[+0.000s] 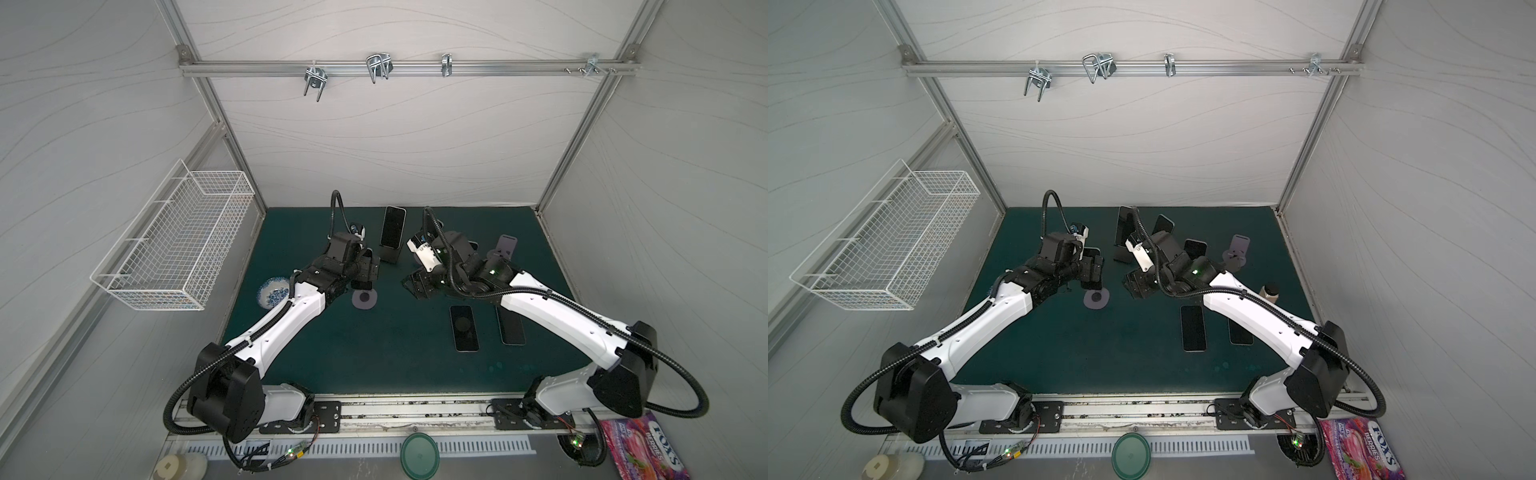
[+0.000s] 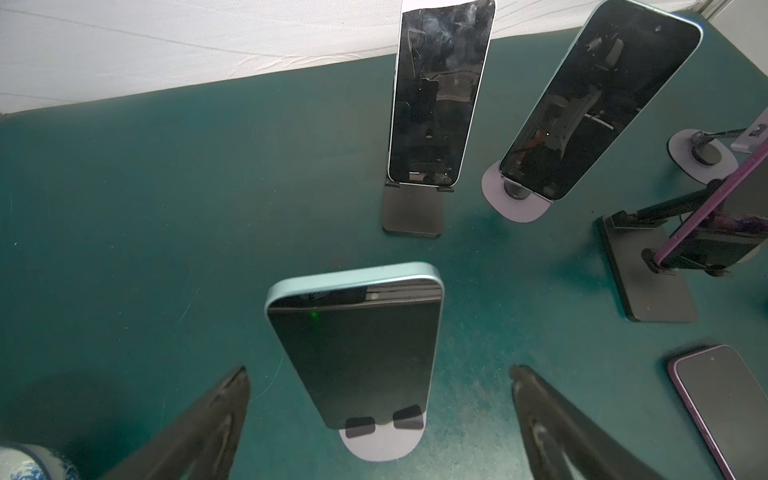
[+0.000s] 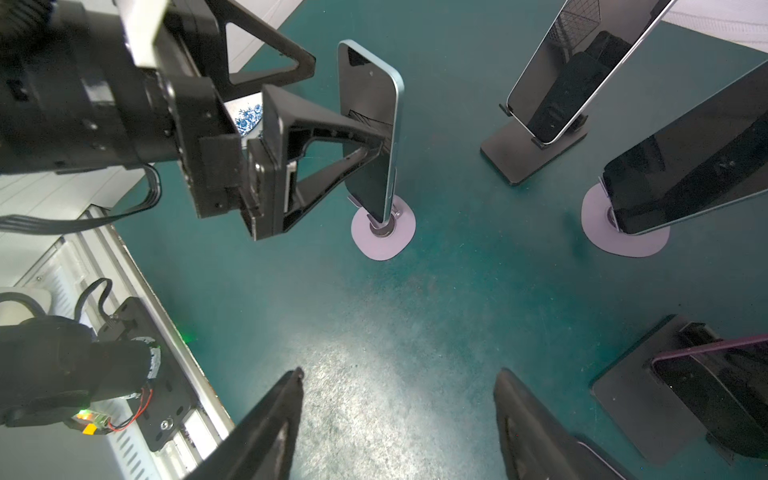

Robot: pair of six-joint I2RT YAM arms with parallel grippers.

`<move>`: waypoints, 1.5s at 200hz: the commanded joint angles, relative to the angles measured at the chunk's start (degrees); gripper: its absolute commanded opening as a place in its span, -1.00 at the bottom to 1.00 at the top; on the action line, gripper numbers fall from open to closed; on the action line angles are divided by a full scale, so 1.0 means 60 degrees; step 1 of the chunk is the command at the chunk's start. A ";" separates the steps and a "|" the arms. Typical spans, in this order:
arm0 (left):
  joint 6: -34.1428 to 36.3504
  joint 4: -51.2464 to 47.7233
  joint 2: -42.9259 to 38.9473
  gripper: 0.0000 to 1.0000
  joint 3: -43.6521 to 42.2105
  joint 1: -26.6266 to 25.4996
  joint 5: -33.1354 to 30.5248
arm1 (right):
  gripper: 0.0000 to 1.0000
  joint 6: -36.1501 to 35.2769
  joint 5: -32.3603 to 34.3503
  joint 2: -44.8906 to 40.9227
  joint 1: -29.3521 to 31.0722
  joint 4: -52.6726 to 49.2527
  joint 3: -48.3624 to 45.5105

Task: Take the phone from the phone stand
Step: 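Grip the light-blue phone with the left gripper and lift it off the lavender stand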

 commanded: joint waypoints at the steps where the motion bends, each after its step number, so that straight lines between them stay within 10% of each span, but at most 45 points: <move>1: 0.0149 0.0525 0.0165 0.98 0.0067 0.0126 0.0162 | 0.51 -0.0033 0.0029 0.0135 0.0031 0.0221 -0.0099; 300: -0.0130 0.1202 0.1591 0.77 0.0478 0.0377 0.0019 | 0.50 -0.0123 -0.0589 0.0888 -0.0516 0.0704 0.0104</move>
